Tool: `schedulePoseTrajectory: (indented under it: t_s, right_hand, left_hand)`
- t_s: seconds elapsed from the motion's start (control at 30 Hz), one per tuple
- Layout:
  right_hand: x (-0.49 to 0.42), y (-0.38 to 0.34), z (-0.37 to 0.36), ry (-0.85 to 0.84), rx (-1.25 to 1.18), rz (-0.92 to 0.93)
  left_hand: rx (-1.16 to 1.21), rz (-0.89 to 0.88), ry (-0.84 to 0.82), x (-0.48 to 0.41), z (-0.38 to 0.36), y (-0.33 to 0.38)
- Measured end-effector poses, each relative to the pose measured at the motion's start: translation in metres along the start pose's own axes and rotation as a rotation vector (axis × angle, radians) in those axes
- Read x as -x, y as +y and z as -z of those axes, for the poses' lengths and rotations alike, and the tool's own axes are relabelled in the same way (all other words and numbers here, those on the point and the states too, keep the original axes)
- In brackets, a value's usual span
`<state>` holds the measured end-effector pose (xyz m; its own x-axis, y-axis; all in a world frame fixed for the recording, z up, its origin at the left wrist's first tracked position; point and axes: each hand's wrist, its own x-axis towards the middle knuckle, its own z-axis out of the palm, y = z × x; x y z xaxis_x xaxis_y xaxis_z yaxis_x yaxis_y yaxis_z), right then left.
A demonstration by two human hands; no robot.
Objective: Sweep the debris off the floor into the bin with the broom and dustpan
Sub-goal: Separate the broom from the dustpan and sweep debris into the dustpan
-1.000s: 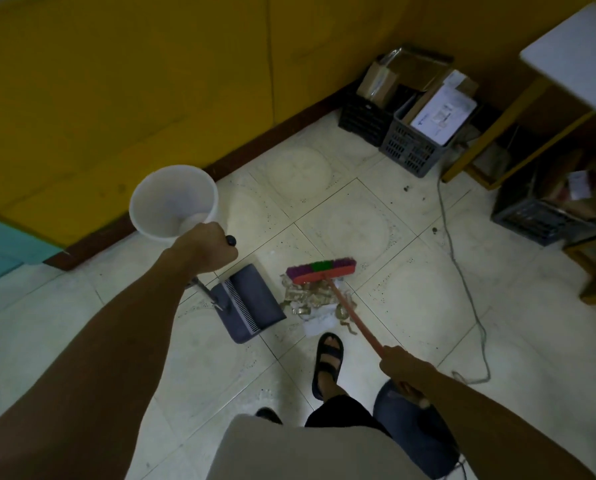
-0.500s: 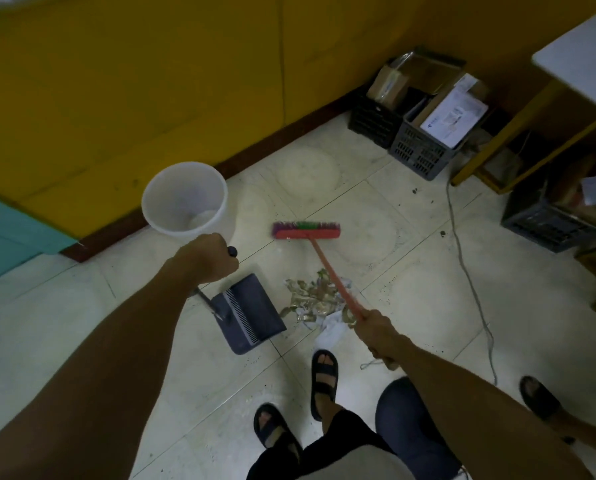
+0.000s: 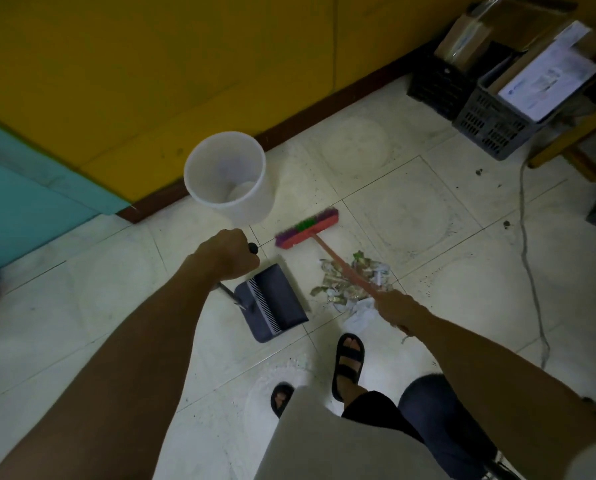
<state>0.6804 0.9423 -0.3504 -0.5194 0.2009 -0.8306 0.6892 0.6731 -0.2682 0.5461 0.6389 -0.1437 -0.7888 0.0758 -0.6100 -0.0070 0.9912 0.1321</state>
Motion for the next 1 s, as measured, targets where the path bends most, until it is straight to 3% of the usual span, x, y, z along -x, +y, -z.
schedulePoseTrajectory:
  t_s: [0.3,0.63,0.83,1.0]
  right_hand:
    - [0.072,0.062,0.005,0.026,0.264,-0.123]
    - [0.161,0.141,-0.074,0.038,0.248,-0.139]
    - [0.203,0.142,-0.077,0.146,0.04,-0.175]
    - [0.166,0.119,-0.063,0.258,-0.224,-0.217]
  left_hand:
    - [0.035,-0.014,0.017,0.029,-0.024,-0.025]
    - [-0.004,-0.153,0.021,0.081,-0.06,-0.041]
    - [-0.069,-0.2,0.023,0.085,-0.065,-0.022]
    - [-0.103,-0.199,-0.026,0.07,-0.07,0.005]
